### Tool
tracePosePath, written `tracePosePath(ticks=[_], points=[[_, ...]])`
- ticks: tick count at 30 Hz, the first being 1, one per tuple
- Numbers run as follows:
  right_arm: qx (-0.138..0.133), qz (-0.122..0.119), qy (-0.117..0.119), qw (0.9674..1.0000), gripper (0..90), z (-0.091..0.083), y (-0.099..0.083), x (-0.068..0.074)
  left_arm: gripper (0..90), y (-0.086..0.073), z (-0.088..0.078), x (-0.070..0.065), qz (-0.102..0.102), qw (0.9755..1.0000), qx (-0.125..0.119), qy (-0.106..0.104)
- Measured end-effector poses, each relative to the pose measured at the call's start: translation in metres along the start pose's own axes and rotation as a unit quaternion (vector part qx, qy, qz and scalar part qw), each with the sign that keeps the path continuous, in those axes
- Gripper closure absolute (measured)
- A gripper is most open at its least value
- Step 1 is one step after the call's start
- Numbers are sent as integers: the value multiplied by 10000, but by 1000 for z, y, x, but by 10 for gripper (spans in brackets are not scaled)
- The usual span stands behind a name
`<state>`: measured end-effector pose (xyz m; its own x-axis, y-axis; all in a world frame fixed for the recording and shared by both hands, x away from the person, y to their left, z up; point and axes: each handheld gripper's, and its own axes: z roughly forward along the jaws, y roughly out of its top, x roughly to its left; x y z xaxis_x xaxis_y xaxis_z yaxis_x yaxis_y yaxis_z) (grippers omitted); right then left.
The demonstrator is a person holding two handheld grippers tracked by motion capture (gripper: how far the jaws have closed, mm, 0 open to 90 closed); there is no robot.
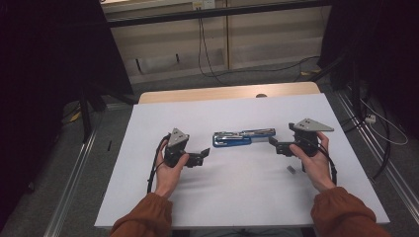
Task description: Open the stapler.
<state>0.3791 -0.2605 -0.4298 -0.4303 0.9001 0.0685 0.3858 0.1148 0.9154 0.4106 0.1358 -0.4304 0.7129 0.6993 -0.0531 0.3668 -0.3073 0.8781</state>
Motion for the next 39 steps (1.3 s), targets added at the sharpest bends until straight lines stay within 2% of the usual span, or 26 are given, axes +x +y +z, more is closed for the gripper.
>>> tracePosePath(ticks=[6,8,13,18,21,27,30,34,36,39], points=[[4,9,-71,10000,69,-12,-5,-3,45,-5,-16,5,-138,9998,-65,100],[-3,37,-91,10000,70,-18,-9,-4,58,-7,-26,5,-69,9998,-150,113],[23,21,-98,9999,70,-24,-14,-4,55,-11,-39,4,10,9996,-168,211],[-50,-12,-244,9997,69,-35,-17,-4,52,-17,-54,4,-133,9991,-168,359],[-51,-36,-233,9997,68,-38,-19,-4,52,-19,-59,4,-154,9990,-181,370],[-101,-21,-191,9998,64,-47,-23,-5,49,-25,-78,1,-233,9978,-368,500],[-105,-23,-184,9998,64,-52,-25,-5,48,-30,-86,0,-197,9975,-384,558],[-54,91,-89,9999,66,-56,-27,-4,47,-38,-94,0,-306,9969,-363,626],[-59,238,1,9997,75,-58,-26,-2,39,-41,-101,1,-451,9952,-383,779],[-49,215,-1,9998,76,-59,-26,-2,38,-44,-106,3,-454,9947,-410,831]])
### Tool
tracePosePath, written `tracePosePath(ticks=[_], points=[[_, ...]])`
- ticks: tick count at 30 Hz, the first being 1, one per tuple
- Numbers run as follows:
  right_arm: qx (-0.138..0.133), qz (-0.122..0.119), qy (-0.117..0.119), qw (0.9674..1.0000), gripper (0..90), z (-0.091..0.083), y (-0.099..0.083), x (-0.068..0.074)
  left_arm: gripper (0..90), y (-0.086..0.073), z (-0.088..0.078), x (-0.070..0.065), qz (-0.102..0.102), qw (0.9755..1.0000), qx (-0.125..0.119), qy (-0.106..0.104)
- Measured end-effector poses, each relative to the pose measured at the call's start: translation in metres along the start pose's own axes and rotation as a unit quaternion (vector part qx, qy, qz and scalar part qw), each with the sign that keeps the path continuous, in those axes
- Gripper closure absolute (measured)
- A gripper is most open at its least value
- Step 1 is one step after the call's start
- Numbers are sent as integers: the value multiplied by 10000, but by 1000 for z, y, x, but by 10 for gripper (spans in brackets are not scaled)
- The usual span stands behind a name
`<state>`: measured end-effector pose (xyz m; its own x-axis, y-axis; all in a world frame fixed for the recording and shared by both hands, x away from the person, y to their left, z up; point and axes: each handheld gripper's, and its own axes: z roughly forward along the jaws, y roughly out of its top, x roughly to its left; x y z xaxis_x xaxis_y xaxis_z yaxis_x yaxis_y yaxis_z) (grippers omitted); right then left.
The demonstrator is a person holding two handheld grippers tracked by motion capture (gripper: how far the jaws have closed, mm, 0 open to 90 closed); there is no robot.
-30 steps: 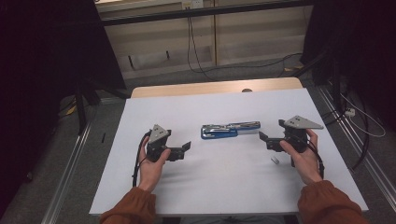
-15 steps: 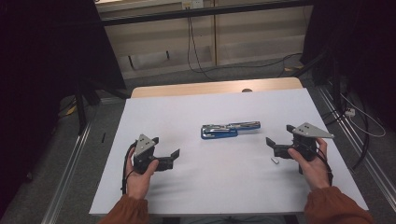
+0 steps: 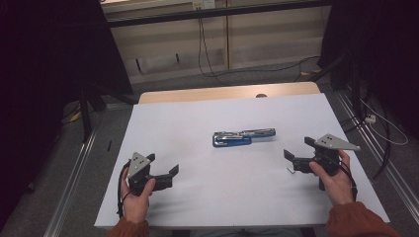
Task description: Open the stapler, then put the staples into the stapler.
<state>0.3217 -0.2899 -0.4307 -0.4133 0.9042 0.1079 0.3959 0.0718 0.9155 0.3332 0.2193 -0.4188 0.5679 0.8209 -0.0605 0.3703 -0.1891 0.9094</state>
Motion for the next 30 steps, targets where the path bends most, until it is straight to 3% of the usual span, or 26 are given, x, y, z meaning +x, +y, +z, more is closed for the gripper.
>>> tracePosePath(ticks=[2,3,10,18,19,20,21,22,23,27,29,30], points=[[44,19,31,10000,81,-1,-1,-1,38,-2,-3,1,-54,10000,-33,-15],[122,17,47,9999,81,-1,-2,-2,38,-3,-6,1,28,10000,-12,-32],[267,-12,92,9996,78,-2,0,-3,38,-3,-6,1,56,10000,-33,-3],[625,-64,332,9975,79,6,1,4,38,-6,-12,3,42,10000,-38,17],[831,-61,418,9956,80,7,2,4,38,-6,-13,2,-3,10000,-63,25],[831,-61,418,9956,80,7,2,4,38,-6,-13,2,-3,10000,-63,25],[1060,79,631,9923,79,8,3,2,39,-6,-15,2,1,9999,-147,34],[1060,79,631,9923,79,8,3,2,40,-6,-15,2,1,9999,-147,34],[1177,117,732,9903,51,8,4,1,40,-6,-16,3,12,9999,-140,31],[1334,205,825,9874,39,8,7,-2,40,-6,-17,3,-6,9999,-134,35],[1675,286,862,9817,36,10,8,-4,40,-6,-17,2,20,9999,-131,10],[1675,286,862,9817,36,10,8,-4,40,-6,-17,2,20,9999,-131,10]])
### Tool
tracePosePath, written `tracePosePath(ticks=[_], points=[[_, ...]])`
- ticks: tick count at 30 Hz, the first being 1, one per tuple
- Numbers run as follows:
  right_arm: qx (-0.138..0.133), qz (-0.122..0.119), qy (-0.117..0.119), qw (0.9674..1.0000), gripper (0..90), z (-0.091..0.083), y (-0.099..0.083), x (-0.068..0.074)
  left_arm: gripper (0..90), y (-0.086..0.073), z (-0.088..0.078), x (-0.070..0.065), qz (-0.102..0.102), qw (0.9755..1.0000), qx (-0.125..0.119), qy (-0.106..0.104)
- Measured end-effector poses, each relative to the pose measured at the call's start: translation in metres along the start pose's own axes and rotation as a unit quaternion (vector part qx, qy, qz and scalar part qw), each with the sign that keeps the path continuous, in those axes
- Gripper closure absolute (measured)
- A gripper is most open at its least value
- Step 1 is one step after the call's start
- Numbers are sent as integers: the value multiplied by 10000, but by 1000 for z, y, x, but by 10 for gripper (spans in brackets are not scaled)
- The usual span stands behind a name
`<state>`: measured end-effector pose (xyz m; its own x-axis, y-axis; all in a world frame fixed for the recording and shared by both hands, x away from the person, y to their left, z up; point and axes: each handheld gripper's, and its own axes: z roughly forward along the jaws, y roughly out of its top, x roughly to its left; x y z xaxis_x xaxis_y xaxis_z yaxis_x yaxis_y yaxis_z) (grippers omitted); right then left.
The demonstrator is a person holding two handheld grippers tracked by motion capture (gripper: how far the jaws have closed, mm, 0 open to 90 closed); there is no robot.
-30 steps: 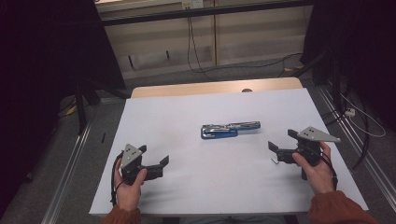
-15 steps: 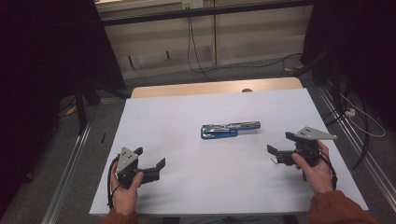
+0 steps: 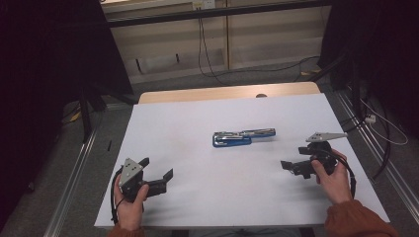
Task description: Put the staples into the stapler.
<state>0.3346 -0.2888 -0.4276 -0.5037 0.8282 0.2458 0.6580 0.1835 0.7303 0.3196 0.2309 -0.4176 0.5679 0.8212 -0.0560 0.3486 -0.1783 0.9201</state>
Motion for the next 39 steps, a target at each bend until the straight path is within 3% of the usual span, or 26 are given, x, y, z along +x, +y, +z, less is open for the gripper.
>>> tracePosePath(ticks=[3,8,9,12,16,17,19,22,25,32,39], points=[[258,-104,27,9996,36,3,4,-1,40,0,2,0,-44,10000,25,-28],[339,-158,32,9993,73,3,5,-1,40,1,3,0,-17,10000,40,-48],[401,-332,-80,9986,73,3,5,1,40,1,3,-1,9,10000,49,-40],[473,-460,-74,9978,58,2,6,2,44,1,2,0,-4,10000,-1,-71],[783,-589,-189,9950,139,3,5,3,44,1,2,0,-19,10000,10,-66],[841,-707,-239,9937,238,2,5,3,44,1,3,-1,-4,10000,22,-65],[952,-795,-278,9919,259,2,5,2,44,1,3,-1,-2,10000,24,-75],[1022,-746,-319,9915,307,3,4,1,44,1,4,-1,1,9999,43,-94],[1183,-615,-323,9905,434,5,3,-3,45,0,6,0,2,9999,97,-139],[1287,-627,-325,9892,503,6,3,-3,45,0,7,0,-7,9999,95,-132],[1388,-619,-150,9883,681,8,2,-2,45,0,8,-1,39,9998,147,-162]])
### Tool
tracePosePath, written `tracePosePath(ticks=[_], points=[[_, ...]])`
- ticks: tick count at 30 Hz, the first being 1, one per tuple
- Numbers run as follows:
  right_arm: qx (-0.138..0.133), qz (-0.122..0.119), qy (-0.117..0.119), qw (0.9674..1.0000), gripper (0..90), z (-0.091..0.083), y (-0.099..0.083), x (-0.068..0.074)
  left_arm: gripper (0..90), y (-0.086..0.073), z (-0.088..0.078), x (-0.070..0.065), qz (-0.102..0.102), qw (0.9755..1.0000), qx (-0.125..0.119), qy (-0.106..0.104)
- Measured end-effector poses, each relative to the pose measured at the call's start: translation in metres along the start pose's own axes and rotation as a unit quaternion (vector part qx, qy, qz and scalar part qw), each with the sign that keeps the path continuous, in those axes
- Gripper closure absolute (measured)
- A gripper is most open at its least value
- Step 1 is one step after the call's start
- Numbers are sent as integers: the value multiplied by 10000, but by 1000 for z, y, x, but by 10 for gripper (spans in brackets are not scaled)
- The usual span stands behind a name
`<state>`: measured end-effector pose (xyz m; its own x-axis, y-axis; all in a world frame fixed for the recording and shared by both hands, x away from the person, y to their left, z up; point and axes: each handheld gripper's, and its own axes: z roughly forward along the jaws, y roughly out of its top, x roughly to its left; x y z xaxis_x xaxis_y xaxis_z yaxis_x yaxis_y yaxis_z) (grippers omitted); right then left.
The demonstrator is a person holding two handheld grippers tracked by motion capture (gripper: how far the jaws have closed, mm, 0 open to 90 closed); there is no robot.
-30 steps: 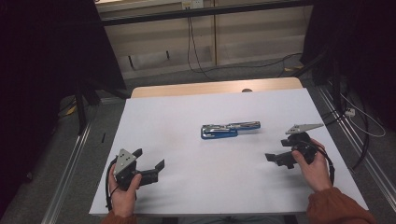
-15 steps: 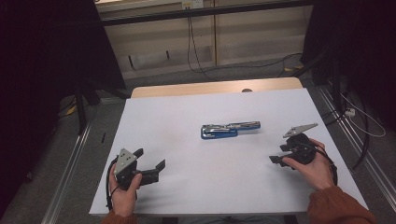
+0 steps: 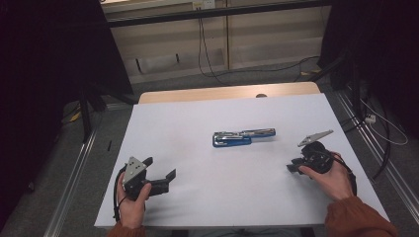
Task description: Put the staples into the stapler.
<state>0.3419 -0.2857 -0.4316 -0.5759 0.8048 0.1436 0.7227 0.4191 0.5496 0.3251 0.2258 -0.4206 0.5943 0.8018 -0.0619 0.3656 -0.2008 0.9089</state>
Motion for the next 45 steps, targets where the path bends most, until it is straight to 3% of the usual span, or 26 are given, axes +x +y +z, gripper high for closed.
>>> tracePosePath(ticks=[8,28,45], points=[[180,-41,49,9998,721,5,-1,0,45,-1,1,0,-6,10000,63,-5],[295,-223,-84,9993,791,6,1,3,45,0,5,-3,95,9998,135,-86],[192,-156,-31,9997,792,5,0,2,45,0,8,-5,143,9997,168,-136]])
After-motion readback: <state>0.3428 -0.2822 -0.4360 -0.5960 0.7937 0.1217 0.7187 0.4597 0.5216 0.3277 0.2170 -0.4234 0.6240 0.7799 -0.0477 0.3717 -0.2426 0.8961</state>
